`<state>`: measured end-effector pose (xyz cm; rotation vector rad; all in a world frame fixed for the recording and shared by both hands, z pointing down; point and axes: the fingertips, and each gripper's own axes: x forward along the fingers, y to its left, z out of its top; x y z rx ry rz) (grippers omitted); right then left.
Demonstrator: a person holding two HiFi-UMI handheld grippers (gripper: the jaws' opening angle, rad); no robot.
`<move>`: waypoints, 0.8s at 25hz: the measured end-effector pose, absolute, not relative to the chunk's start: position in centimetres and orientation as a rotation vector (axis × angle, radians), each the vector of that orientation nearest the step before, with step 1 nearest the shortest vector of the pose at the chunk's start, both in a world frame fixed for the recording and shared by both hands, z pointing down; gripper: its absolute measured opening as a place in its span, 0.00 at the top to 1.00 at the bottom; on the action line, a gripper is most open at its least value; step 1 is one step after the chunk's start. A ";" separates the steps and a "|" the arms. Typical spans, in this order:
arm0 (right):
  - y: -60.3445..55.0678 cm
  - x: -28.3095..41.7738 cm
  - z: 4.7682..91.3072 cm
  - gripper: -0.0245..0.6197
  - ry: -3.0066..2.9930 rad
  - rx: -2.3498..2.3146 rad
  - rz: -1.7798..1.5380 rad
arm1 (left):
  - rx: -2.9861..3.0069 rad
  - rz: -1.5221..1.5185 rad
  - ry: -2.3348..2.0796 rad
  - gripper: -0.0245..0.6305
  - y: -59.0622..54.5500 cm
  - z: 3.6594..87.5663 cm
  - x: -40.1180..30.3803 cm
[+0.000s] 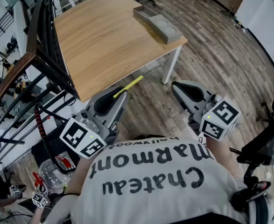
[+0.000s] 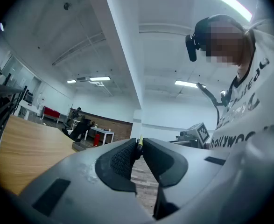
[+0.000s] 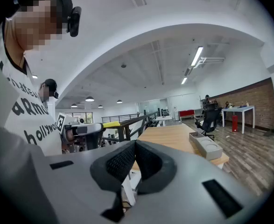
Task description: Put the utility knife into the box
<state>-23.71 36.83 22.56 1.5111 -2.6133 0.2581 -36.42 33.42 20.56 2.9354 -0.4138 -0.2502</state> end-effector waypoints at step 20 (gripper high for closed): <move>36.9 -24.3 21.8 0.95 -2.662 1.535 0.238 | 2.926 -0.271 -0.395 0.89 33.0 20.5 -37.0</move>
